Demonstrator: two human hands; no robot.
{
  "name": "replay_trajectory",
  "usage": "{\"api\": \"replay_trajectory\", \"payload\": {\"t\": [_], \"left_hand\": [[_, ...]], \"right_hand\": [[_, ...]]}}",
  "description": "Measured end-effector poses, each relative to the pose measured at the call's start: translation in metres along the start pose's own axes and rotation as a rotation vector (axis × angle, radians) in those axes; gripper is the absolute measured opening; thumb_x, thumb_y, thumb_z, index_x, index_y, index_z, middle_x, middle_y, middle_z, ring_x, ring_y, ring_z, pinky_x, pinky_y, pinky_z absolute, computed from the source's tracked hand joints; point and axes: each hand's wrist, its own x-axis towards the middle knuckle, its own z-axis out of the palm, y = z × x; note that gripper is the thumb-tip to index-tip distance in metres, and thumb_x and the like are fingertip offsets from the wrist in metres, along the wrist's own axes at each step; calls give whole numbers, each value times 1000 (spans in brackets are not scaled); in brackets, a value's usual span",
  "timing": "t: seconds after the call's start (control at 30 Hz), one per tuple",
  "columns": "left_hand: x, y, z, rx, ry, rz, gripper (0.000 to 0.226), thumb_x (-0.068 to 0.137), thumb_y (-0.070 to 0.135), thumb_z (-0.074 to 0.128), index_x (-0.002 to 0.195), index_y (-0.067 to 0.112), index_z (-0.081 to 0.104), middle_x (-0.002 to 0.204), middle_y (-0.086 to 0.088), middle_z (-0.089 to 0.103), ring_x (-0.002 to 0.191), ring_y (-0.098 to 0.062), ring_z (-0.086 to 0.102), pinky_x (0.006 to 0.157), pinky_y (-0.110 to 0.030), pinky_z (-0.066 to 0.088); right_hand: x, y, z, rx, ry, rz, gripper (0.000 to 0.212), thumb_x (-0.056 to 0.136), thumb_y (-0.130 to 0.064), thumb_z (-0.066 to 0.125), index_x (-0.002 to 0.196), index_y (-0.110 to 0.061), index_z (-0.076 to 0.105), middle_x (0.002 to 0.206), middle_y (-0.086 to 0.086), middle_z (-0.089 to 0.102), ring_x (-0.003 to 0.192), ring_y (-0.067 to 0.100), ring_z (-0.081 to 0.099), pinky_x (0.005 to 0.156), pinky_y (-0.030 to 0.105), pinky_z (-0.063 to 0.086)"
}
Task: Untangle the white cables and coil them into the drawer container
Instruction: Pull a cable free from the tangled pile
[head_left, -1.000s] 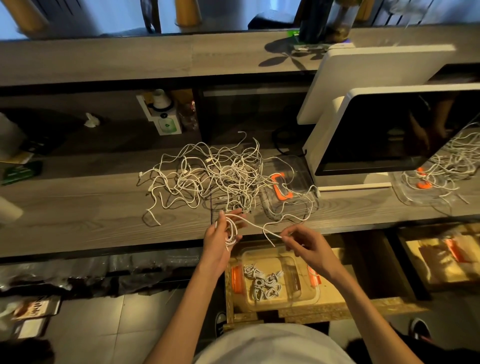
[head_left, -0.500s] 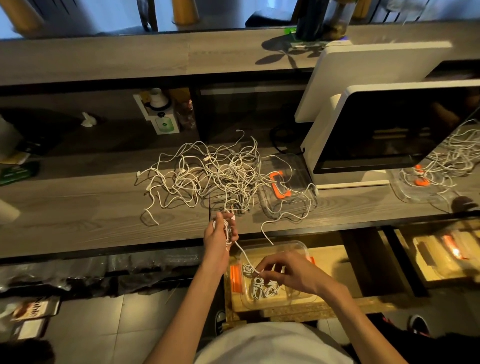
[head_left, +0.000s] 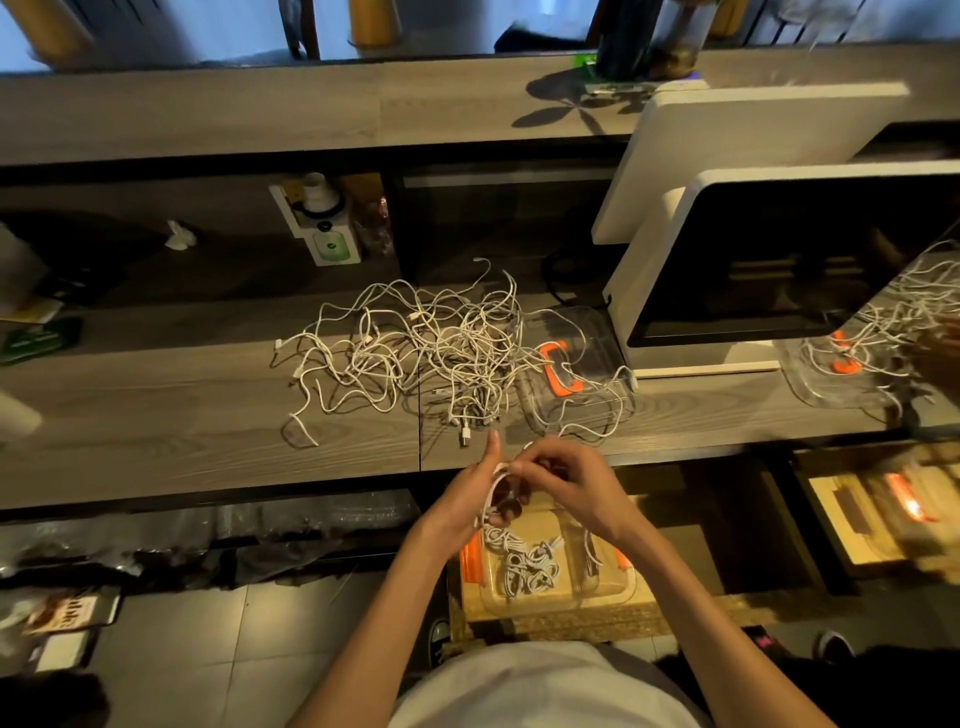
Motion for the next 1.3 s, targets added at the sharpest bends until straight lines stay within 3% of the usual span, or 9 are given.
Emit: {"api": "replay_trajectory", "payload": {"t": [0.13, 0.3, 0.4, 0.67, 0.87, 1.0, 1.07, 1.17, 1.3], "left_hand": [[-5, -2, 1, -33, -261, 29, 85, 94, 79, 27, 129, 10, 63, 86, -17, 59, 64, -18, 50, 51, -23, 35], [-11, -1, -1, 177, -403, 96, 51, 97, 61, 52, 99, 15, 73, 80, -3, 60, 65, -13, 48, 55, -24, 35], [-13, 2, -2, 142, -303, 126, 47, 105, 48, 43, 103, 12, 73, 79, -4, 62, 63, -12, 51, 54, -21, 39], [0, 5, -11, -106, 178, 400, 45, 105, 41, 41, 117, 10, 71, 105, -12, 74, 72, -13, 55, 56, -20, 37], [7, 10, -23, -522, 310, 411, 55, 99, 45, 44, 123, 0, 65, 96, -12, 73, 75, -13, 62, 55, -20, 44], [14, 10, -25, -742, 343, 372, 47, 101, 43, 46, 108, 4, 70, 82, -7, 70, 81, -21, 68, 87, -40, 55], [13, 12, -24, -811, 341, 376, 44, 103, 40, 45, 104, 3, 69, 76, -6, 66, 73, -20, 67, 83, -39, 56], [15, 10, -26, -725, 370, 374, 40, 101, 40, 49, 107, 4, 66, 75, -3, 62, 62, -13, 56, 54, -24, 48], [16, 5, -21, -321, 430, 353, 38, 106, 38, 45, 106, 6, 64, 74, 1, 55, 59, -8, 48, 49, -20, 37]], "right_hand": [[5, 3, 0, 48, 91, 10, 12, 93, -23, 74, 98, -12, 72, 89, 1, 74, 84, 17, 71, 74, 31, 59], [6, 8, -8, 174, 49, 69, 14, 97, -12, 67, 105, 0, 67, 91, 14, 69, 84, 16, 68, 76, 28, 59], [6, 18, -18, 84, 69, 102, 14, 99, -16, 65, 101, -3, 69, 91, 12, 74, 88, 25, 73, 80, 39, 62], [-5, 34, -43, -149, 86, 88, 30, 98, -46, 60, 83, -24, 72, 73, 2, 65, 68, 15, 58, 63, 23, 42], [-13, 39, -38, 25, 27, 147, 18, 102, -21, 61, 100, -16, 78, 92, -8, 76, 84, 0, 66, 75, 14, 49], [-17, 47, -26, 23, -48, 166, 14, 101, -24, 63, 110, -21, 73, 92, 5, 72, 84, 17, 67, 77, 34, 55], [-18, 47, -20, 18, -102, 189, 10, 101, -23, 64, 108, -19, 70, 89, 4, 72, 85, 20, 69, 81, 45, 57], [-17, 38, -14, -14, -264, 182, 8, 100, -21, 65, 106, -18, 69, 90, 2, 73, 88, 19, 71, 85, 43, 58], [-10, 18, -10, -53, -333, 113, 13, 98, -31, 69, 106, -22, 75, 100, -5, 73, 95, 14, 68, 87, 37, 56]]}}
